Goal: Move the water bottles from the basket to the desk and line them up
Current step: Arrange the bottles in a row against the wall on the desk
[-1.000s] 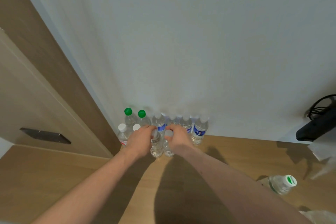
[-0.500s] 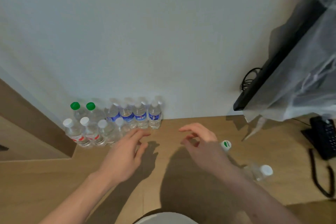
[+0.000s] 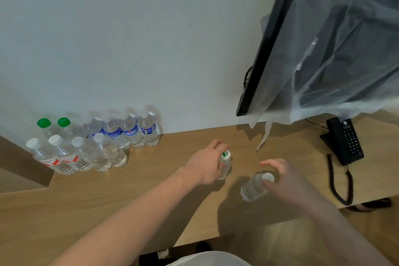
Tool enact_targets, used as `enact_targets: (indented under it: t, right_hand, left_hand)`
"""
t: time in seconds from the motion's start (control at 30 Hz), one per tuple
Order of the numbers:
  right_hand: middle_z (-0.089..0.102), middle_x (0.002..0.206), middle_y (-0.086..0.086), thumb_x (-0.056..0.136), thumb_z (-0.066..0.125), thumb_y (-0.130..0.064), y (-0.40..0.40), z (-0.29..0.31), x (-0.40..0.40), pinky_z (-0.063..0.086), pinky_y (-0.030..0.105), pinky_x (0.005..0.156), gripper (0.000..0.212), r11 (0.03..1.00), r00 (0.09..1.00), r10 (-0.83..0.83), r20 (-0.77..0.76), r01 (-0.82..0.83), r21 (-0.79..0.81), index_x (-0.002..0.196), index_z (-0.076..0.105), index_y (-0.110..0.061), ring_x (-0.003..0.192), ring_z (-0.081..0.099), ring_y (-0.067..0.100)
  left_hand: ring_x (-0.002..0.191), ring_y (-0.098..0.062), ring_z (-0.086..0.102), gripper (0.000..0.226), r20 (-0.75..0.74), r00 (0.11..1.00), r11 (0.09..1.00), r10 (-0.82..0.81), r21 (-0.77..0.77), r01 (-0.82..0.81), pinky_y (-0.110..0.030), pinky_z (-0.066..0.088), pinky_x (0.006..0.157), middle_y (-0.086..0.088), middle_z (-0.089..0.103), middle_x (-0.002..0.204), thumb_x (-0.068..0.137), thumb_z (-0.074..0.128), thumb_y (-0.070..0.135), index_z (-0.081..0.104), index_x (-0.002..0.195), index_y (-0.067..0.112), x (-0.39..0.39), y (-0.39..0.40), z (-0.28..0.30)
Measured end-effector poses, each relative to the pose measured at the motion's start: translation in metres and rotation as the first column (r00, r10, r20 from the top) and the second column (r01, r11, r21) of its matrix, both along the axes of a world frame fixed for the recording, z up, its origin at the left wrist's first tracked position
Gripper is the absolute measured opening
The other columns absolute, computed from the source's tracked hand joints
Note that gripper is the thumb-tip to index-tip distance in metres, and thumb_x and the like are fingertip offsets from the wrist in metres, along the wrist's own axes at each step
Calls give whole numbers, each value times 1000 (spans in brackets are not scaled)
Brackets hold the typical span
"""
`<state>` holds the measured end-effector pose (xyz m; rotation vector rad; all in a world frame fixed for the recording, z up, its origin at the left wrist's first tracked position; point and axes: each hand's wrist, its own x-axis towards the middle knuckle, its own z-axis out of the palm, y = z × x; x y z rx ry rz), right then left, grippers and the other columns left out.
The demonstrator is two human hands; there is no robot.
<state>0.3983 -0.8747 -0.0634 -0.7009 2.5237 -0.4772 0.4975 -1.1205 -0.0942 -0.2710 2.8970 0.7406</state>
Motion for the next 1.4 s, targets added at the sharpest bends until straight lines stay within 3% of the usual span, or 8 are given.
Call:
enact_targets:
  t: [0.1, 0.23, 0.4, 0.63, 0.83, 1.07, 1.2, 1.4]
  right_hand:
    - [55, 127, -21, 91, 79, -32, 8, -19, -6, 52, 34, 98, 39, 1000, 1000, 10, 20, -11, 14, 126, 65, -42, 117, 58, 11]
    - [59, 115, -23, 95, 75, -26, 7, -38, -11, 45, 26, 90, 25, 999, 997, 32, -66, -32, 5, 111, 70, -43, 112, 54, 7]
    - [58, 111, -26, 96, 73, -37, -3, -48, -21, 47, 34, 96, 17, 995, 998, -65, -11, 64, -71, 111, 69, -43, 117, 47, 5]
    - [66, 87, -5, 86, 70, -70, -33, -53, -38, 55, 40, 76, 43, 995, 994, -95, -51, 94, -38, 84, 62, -27, 82, 62, 14]
    - [64, 87, 0, 85, 53, -84, -54, -54, -19, 44, 35, 61, 61, 984, 992, -129, -13, 130, 119, 90, 52, -23, 76, 61, 18]
    - [65, 85, 1, 89, 63, -46, -76, -47, -4, 43, 32, 60, 27, 991, 997, -79, -26, 81, 106, 87, 52, -22, 70, 55, 17]
    - [66, 82, -2, 88, 68, -43, -98, -43, 7, 48, 32, 59, 23, 993, 1000, 2, -30, 2, 118, 89, 53, -27, 74, 64, 16]
    - [67, 79, -6, 84, 64, -48, -164, -26, 28, 52, 35, 62, 22, 987, 986, 151, -71, -146, 69, 96, 56, -32, 74, 65, 14]
  left_hand:
    - [132, -37, 59, 67, 80, 996, 999, -28, -24, 30, -46, 51, 109, 0, 31, 167, 100, 61, 13, 35, 160, 29, -14, 10, -16]
    - [110, -35, 69, 58, 69, 996, 998, 60, -10, -60, -42, 57, 101, -3, 45, 146, 92, 73, 8, 51, 143, 26, -10, 15, -29]
    - [98, -34, 70, 41, 30, 990, 991, 134, 5, -135, -45, 57, 94, -2, 49, 130, 96, 70, 13, 56, 131, 27, 11, 8, -42]
    - [98, -28, 68, 29, -41, 966, 967, 255, 19, -255, -42, 55, 89, 0, 55, 122, 101, 68, 26, 59, 129, 25, 39, -5, -43]
    - [97, -26, 67, 24, -55, 942, 942, 332, 62, -329, -40, 56, 87, 5, 54, 115, 102, 66, 29, 61, 125, 28, 73, -13, -45]
    - [87, -20, 63, 22, -48, 909, 908, 414, 87, -409, -35, 53, 82, 11, 50, 108, 101, 66, 34, 62, 122, 32, 125, -45, -45]
    - [86, -14, 61, 25, -77, 898, 900, 433, 89, -426, -27, 52, 81, 13, 52, 111, 101, 67, 35, 63, 126, 31, 144, -72, -33]
    - [84, -13, 59, 30, -107, 892, 898, 439, 9, -441, -32, 52, 85, 10, 56, 119, 101, 67, 37, 63, 129, 28, 153, -132, -7]
